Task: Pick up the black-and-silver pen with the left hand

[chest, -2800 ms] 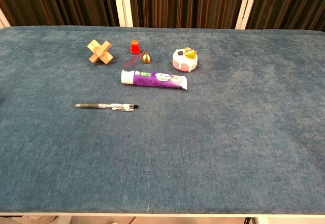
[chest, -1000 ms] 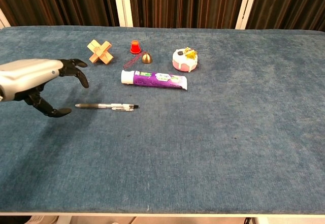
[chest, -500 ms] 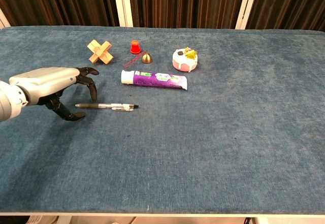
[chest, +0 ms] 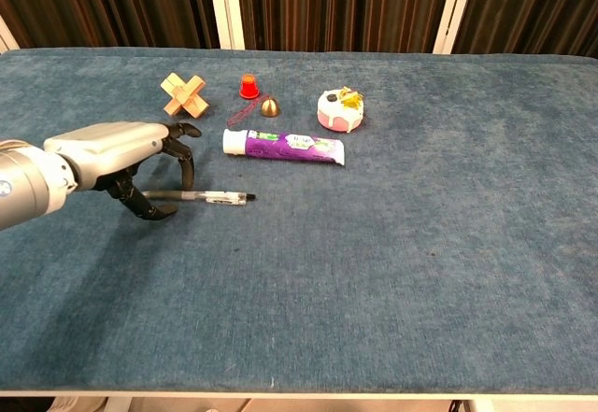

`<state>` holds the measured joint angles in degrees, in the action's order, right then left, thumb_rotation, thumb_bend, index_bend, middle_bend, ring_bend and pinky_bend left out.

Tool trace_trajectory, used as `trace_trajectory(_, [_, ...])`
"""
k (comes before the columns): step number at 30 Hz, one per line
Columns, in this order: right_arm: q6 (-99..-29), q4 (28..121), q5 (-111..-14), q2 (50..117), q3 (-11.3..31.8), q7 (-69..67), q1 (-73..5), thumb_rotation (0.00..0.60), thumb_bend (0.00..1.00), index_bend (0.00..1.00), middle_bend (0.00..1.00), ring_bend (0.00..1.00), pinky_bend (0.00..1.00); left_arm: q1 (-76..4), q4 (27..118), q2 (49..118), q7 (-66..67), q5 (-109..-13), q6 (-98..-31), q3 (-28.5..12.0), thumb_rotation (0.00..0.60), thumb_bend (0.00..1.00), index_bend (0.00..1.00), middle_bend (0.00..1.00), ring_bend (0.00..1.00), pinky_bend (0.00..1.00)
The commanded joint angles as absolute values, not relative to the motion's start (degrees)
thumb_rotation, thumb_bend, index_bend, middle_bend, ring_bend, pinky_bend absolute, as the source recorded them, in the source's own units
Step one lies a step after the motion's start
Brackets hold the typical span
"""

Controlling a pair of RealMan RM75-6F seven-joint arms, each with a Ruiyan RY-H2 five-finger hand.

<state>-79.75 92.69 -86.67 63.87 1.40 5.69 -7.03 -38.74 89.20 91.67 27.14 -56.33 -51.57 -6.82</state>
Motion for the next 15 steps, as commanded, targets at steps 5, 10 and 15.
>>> trace_trajectory(5, [-79.7, 92.8, -86.6, 63.9, 1.4, 5.9, -7.0, 0.600, 0.36, 0.20, 0.12, 0.03, 0.04, -40.5, 89.0, 92.9, 28.1, -55.0, -51.4, -7.1, 0.600, 0.31, 0.45, 0.03, 0.00, 0.17])
trace_trajectory(10, [-79.6, 92.8, -86.6, 63.9, 1.3, 5.8, -7.1, 0.600, 0.36, 0.20, 0.12, 0.03, 0.04, -41.3, 89.3, 93.3, 28.4, -54.4, -51.4, -7.0, 0.600, 0.31, 0.46, 0.03, 0.00, 0.17])
trace_trajectory(15, [-79.6, 92.8, -86.6, 63.9, 1.4, 5.8, -7.1, 0.600, 0.36, 0.20, 0.12, 0.03, 0.04, -41.8, 89.4, 93.8, 28.7, -53.9, -51.7, -6.4, 0.600, 0.32, 0.48, 0.04, 0.00, 0.17])
